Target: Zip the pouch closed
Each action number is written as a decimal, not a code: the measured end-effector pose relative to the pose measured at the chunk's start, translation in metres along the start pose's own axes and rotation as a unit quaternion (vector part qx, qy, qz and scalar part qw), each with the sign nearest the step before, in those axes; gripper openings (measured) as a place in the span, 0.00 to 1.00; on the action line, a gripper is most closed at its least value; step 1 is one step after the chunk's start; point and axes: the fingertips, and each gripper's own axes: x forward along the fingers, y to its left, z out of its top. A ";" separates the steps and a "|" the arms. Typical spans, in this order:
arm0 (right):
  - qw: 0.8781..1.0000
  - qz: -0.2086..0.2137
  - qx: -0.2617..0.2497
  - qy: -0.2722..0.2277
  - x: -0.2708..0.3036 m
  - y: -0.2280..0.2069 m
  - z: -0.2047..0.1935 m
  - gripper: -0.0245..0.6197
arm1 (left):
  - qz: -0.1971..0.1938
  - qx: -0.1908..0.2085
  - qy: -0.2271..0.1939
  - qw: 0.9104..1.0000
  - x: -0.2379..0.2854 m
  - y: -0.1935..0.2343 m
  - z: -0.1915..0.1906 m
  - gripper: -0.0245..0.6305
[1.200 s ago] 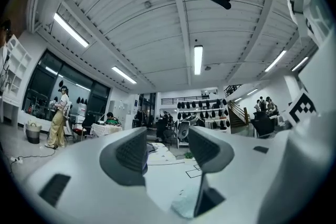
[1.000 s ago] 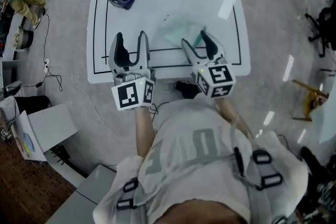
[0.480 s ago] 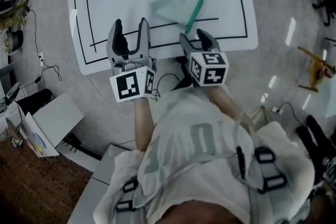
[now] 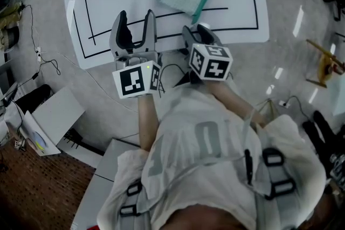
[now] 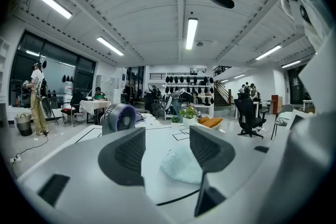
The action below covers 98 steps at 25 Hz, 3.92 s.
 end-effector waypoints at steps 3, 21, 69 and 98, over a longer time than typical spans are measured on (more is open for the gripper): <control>0.999 -0.010 0.032 0.011 0.003 -0.004 -0.003 0.31 | 0.007 -0.003 -0.001 1.000 -0.003 0.006 0.000 0.41; 0.995 -0.093 -0.030 -0.036 0.000 -0.078 0.072 0.06 | -0.014 -0.013 -0.026 0.999 0.028 0.001 0.017 0.41; 0.665 0.118 -0.671 -0.307 -0.113 0.223 0.151 0.06 | 0.069 -0.035 -0.156 0.985 -0.107 0.039 0.145 0.41; 0.506 0.174 -0.803 -0.261 -0.108 0.220 0.081 0.06 | -0.150 -0.117 0.026 0.981 -0.067 0.001 0.081 0.29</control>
